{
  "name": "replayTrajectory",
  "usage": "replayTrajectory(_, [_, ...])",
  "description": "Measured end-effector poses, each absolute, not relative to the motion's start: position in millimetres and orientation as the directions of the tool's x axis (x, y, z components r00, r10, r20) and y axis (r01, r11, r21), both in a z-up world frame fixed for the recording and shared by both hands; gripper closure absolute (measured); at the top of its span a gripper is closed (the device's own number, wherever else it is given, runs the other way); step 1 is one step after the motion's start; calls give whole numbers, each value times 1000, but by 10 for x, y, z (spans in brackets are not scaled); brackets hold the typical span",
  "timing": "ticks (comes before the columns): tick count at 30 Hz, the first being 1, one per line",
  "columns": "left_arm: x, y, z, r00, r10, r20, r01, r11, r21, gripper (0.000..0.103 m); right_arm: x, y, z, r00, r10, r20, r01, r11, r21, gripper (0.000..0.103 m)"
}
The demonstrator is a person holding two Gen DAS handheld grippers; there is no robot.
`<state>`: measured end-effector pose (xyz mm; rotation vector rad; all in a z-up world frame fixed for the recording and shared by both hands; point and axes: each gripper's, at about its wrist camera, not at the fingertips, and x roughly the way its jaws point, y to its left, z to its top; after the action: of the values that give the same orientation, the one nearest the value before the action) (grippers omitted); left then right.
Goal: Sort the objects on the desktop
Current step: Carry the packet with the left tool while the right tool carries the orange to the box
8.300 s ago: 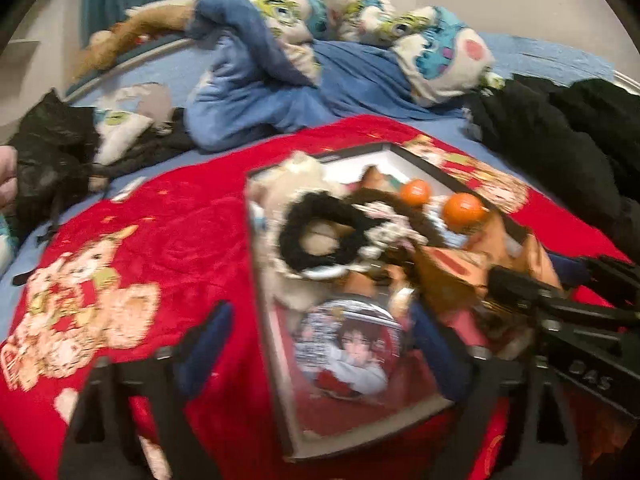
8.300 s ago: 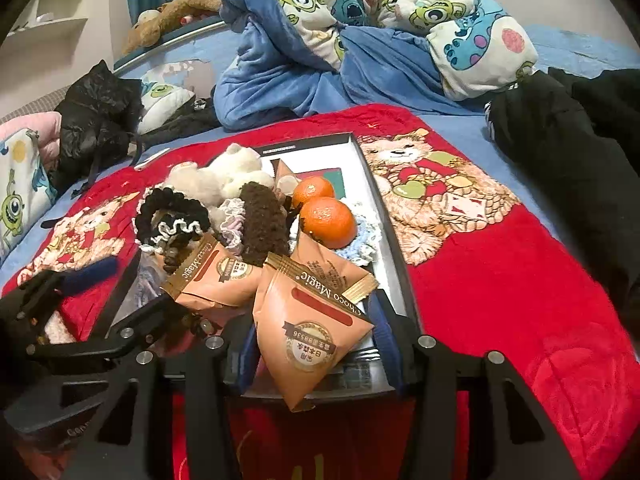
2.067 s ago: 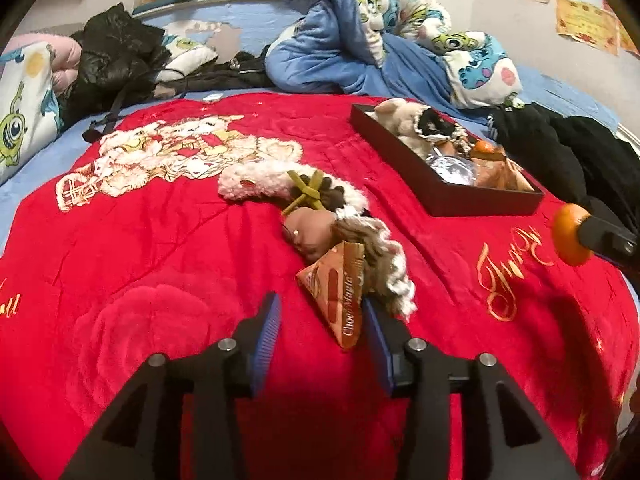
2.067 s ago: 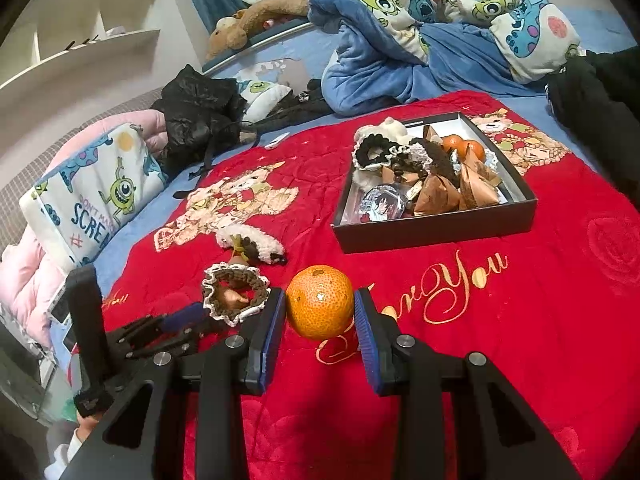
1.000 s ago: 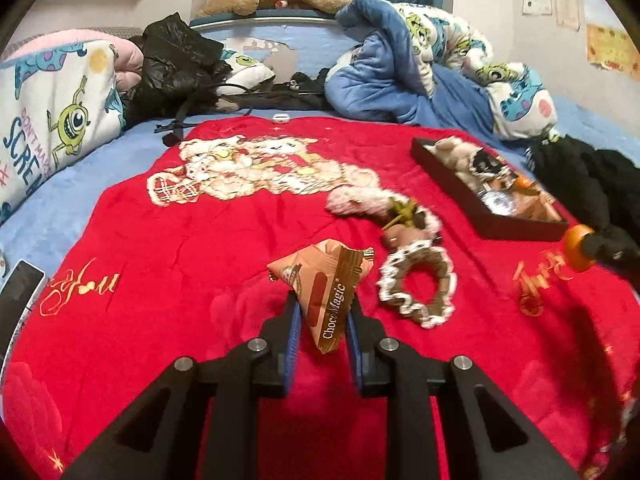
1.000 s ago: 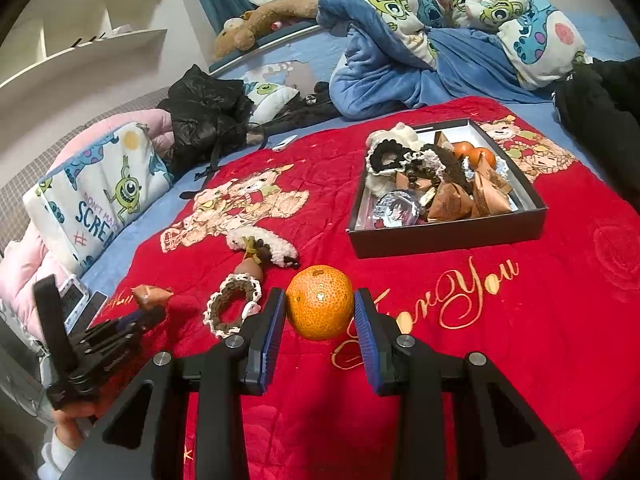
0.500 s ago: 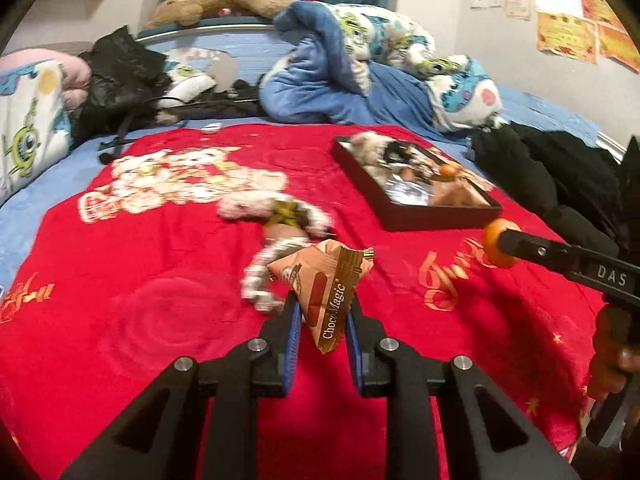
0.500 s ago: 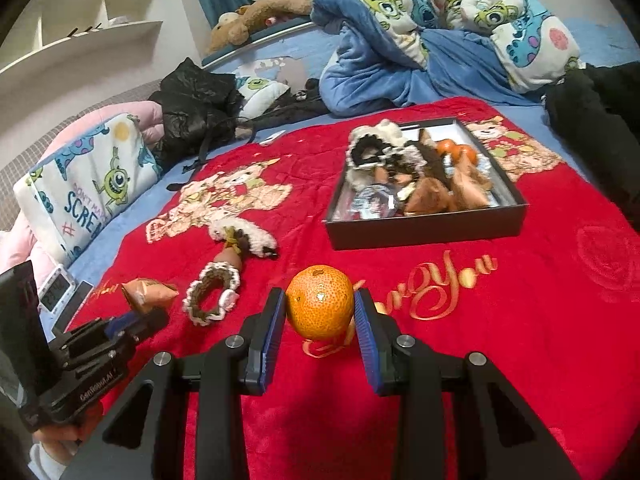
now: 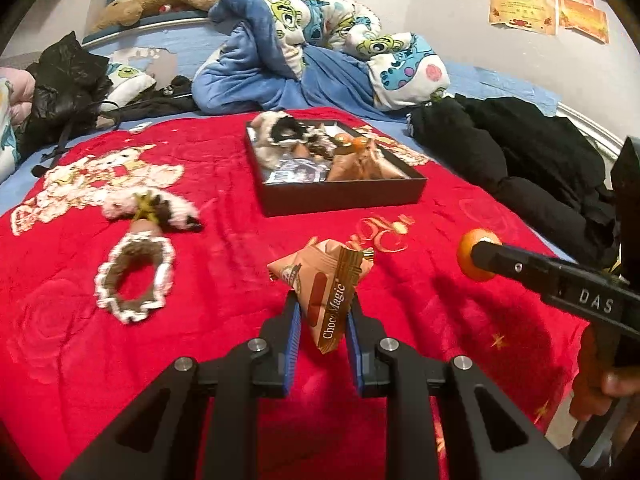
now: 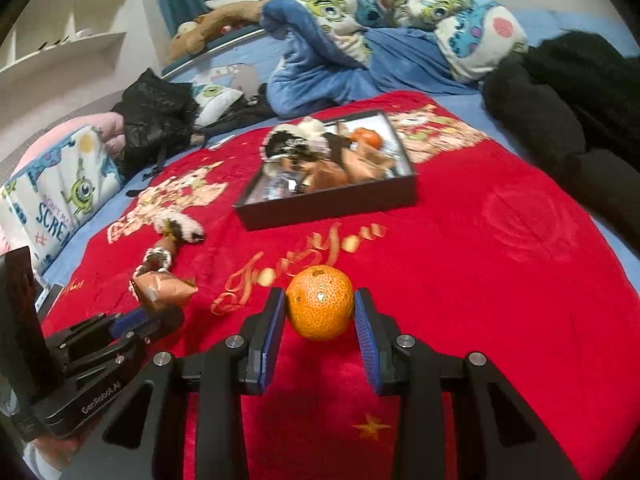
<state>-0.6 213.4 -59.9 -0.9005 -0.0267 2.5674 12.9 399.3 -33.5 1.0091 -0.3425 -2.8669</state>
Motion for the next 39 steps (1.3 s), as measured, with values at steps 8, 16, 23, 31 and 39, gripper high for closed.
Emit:
replayTrajectory(8, [-79,2299,-588,-705,395,-590,-375,-913,-163,81,146,4115,-343,-782,-145,-606,-14,-968,250,69])
replayTrajectory(16, [-219,2228,-627,-704,356,-615,-327,-931,-165,81,104,4045,-340,-781,-154,-605,5,-971,241,69])
replayTrajectory(23, [-198,2285,-662,-707,326,-628,-330,-937,-116,81,99,4000,-329,-783,-157,-603,9,-971,240,69])
replayTrajectory(31, [-156,2357,-585,-697,352,-625,-368,-923,-111,81,45,3966,-266,-792,-167,-588,15,-967,254,69])
replayTrajectory(39, [-332,2397,-357,-703,362,-612,-396,-914,-85,81,-83,3981,-155,-807,-171,-565,10,-961,277,69])
